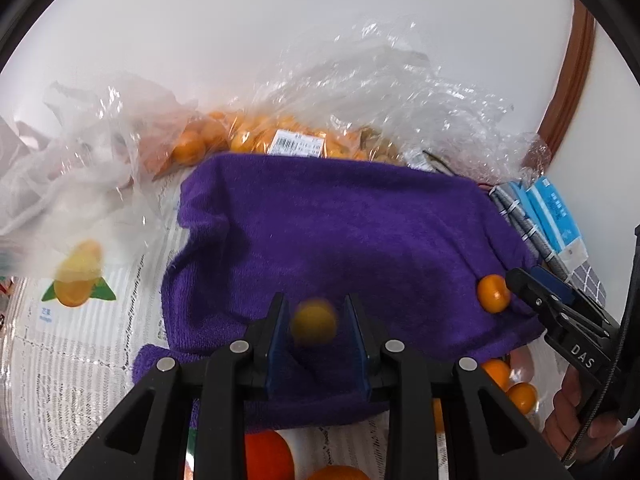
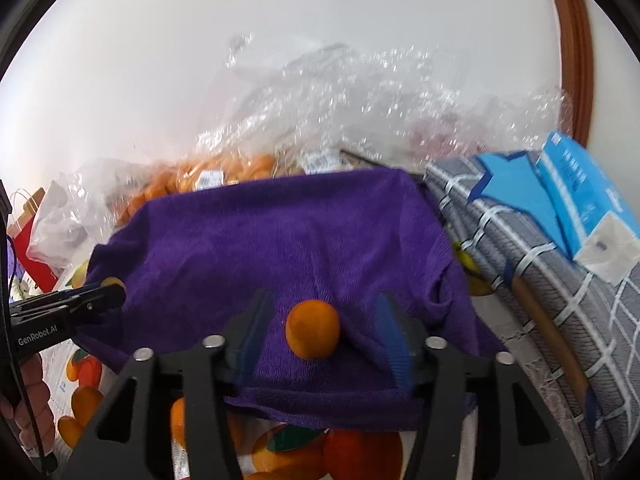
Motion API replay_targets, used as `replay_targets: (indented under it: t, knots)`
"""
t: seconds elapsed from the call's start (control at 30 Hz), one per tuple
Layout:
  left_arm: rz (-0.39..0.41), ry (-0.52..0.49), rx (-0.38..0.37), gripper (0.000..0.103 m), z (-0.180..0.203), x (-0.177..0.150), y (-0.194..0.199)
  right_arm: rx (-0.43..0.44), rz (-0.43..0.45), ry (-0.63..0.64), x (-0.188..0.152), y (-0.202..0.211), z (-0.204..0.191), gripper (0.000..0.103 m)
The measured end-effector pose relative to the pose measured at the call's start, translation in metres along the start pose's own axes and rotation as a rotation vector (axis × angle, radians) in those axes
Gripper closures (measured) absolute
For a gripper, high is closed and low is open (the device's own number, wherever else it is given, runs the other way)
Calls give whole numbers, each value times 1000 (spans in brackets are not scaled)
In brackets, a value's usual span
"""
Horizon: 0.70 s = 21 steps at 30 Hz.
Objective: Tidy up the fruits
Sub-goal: 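Open both tools to drop the fruits onto the purple towel, then lower the left tool onto a large orange while the right tool grasps another orange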
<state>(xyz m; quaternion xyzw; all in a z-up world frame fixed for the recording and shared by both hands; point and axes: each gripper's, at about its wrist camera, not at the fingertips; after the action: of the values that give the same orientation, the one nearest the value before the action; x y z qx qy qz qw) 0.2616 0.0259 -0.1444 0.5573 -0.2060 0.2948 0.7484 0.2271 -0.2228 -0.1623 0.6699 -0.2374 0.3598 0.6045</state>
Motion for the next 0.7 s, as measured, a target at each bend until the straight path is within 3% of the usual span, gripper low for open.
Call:
replay_targets:
  t: [0.13,0.3,0.43,0.7]
  knots:
    - [61,8,14,69,3,1,23,-38,56,3,8,24,-4,34]
    - [89,16,13,69,-4,-9,53,-27,30,56,10,51,-15,34]
    - [65,36,19,69,-19,-25,69,-54,13,27,-6,66,-16,34]
    - [54,12,112,69,-41,-67,93,39,-105,-28,-52,81,-17,35]
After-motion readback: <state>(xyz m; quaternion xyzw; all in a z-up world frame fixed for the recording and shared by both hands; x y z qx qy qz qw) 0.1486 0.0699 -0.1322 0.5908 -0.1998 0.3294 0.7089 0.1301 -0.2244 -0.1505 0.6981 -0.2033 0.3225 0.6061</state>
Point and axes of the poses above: each gripper's, at about its wrist camera, not at the fingertips, and y roughly against the way its jaws point, z to its right, x to its top, and after that the axes turned 11 degrees about y, right-handed
